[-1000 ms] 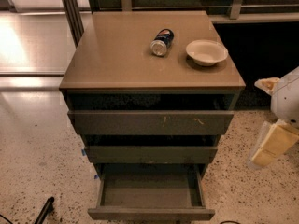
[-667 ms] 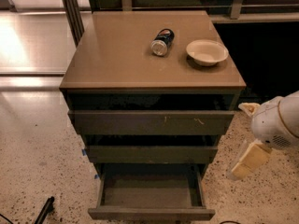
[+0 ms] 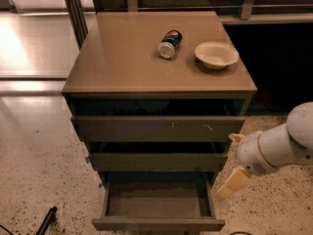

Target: Close bottom drawer

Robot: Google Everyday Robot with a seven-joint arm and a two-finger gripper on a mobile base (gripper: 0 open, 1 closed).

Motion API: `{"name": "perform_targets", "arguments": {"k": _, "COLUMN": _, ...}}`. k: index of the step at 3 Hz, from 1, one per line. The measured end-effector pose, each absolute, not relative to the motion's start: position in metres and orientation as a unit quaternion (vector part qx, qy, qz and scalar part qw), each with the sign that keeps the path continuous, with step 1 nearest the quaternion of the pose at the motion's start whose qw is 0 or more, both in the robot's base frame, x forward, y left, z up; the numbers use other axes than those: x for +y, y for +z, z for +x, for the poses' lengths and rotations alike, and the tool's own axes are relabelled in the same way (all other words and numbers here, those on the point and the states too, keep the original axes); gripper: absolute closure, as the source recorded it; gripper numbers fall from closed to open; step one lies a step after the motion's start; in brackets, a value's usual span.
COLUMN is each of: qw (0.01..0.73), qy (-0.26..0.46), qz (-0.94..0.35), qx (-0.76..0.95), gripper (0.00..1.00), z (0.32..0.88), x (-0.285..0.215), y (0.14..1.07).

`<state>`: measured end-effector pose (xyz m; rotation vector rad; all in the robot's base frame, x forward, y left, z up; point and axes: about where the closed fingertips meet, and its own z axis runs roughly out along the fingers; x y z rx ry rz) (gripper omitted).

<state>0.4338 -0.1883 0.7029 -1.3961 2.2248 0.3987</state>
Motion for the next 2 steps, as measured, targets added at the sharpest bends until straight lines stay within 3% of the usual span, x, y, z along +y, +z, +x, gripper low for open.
{"name": "perform_targets", "arguments": {"k": 1, "qw": 0.22, "qy": 0.17, "qz": -0.488, "qx": 0.827, "gripper": 0.0, "z": 0.4286, "x": -0.1837, "y": 0.6656}}
{"name": "perform_targets", "arguments": {"k": 2, "qw": 0.219, "qy": 0.172, "qz": -0.486, "qx": 0.828, "gripper": 0.18, "z": 0.4281, "x": -0.1833, "y": 0.6629}}
